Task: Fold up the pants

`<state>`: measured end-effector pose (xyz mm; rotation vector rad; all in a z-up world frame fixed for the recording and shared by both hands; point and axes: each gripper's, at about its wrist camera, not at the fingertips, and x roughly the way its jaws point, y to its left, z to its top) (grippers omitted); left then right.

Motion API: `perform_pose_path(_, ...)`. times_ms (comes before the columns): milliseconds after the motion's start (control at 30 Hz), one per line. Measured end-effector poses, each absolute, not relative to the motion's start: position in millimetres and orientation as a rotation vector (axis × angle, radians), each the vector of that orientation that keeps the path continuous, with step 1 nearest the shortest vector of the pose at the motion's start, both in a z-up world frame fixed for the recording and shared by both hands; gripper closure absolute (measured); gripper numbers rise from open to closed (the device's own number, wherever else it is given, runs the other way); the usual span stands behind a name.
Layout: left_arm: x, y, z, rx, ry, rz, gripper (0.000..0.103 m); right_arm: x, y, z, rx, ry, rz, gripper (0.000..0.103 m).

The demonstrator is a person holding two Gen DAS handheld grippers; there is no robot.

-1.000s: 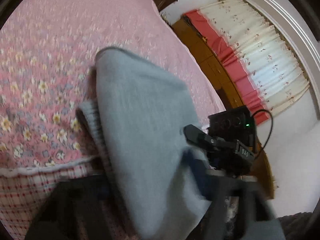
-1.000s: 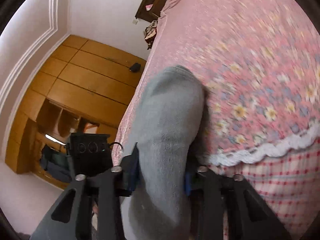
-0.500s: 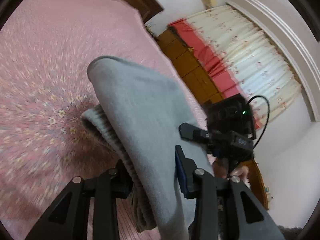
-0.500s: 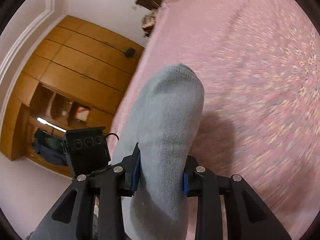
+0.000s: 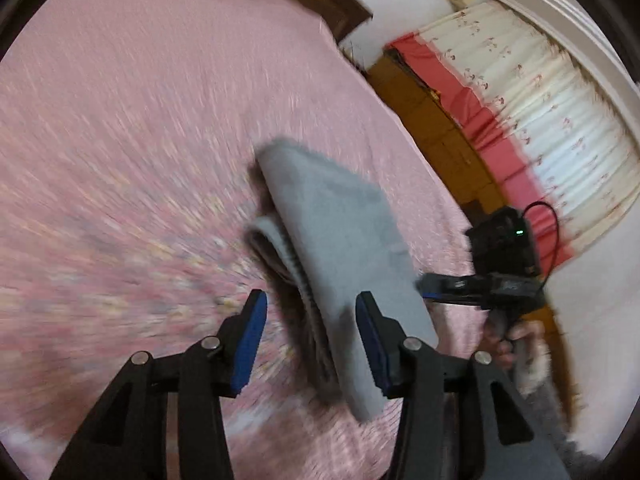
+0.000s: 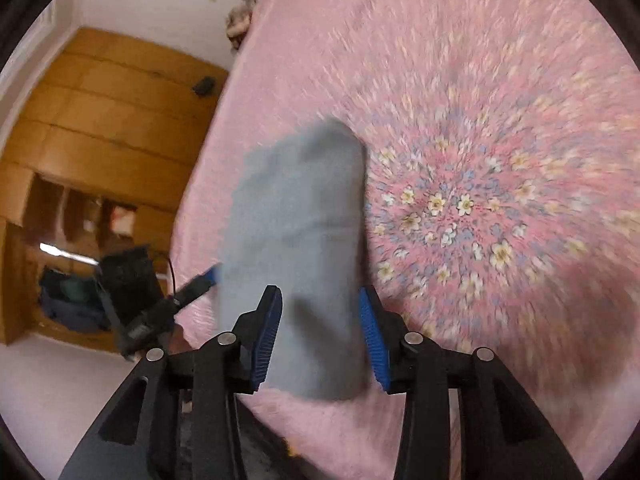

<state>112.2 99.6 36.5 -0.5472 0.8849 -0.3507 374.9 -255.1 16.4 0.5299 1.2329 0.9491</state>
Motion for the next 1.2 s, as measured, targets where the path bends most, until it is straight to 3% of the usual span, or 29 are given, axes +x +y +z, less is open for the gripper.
perform_pose_path(133,81.5,60.5,78.5,-0.439,0.804,-0.378,0.061,347.2,-235.3,35.8,0.519,1.15,1.109,0.077)
perform_pose_path(233,83.3,28.4,77.2,-0.419,0.803,-0.458,0.07,344.5,-216.8,-3.4,0.46,1.272,1.046,0.084)
perform_pose_path(300,94.7,13.3,49.4,-0.369,0.878,-0.407,0.077,347.3,-218.7,-32.4,0.448,1.33,0.961,0.103)
perform_pose_path(400,109.5,13.1,8.7,-0.355,0.951,-0.332,0.101,343.4,-229.9,-55.9,0.59,1.323,0.974,0.103)
perform_pose_path(600,93.6,42.6,8.5,-0.424,0.909,-0.367,0.101,314.6,-213.2,-28.2,0.461,1.208,0.888,0.103)
perform_pose_path(667,83.4,35.1,22.7,-0.36,0.879,-0.343,0.096,298.0,-208.9,-4.5,0.442,1.163,0.869,0.094)
perform_pose_path(733,77.3,21.2,43.7,-0.258,0.817,-0.314,0.083,274.3,-205.3,22.1,0.49,1.088,0.931,0.083)
perform_pose_path(800,67.5,3.6,69.5,-0.137,0.742,-0.284,0.079,249.5,-198.6,48.7,0.47,0.98,0.916,0.071)
perform_pose_path(867,52.1,-3.9,84.8,-0.064,0.684,-0.267,0.062,223.8,-200.2,75.5,0.394,0.831,0.841,0.049)
perform_pose_path(900,42.4,-7.4,90.7,-0.033,0.654,-0.246,0.034,207.8,-202.1,86.0,0.334,0.748,0.783,0.04)
perform_pose_path(933,35.3,-7.3,94.6,-0.011,0.638,-0.224,0.012,191.9,-201.0,94.2,0.273,0.66,0.72,0.017)
perform_pose_path(967,27.9,-11.5,97.0,0.012,0.613,-0.211,0.008,176.9,-199.6,98.3,0.206,0.581,0.665,0.0)
perform_pose_path(1033,13.5,-18.2,97.4,0.049,0.546,-0.185,0.007,154.3,-200.2,95.5,0.104,0.503,0.607,0.0)
perform_pose_path(1200,-2.9,-17.4,69.7,0.061,0.535,-0.143,0.001,111.9,-193.3,50.8,-0.033,0.549,0.374,0.0)
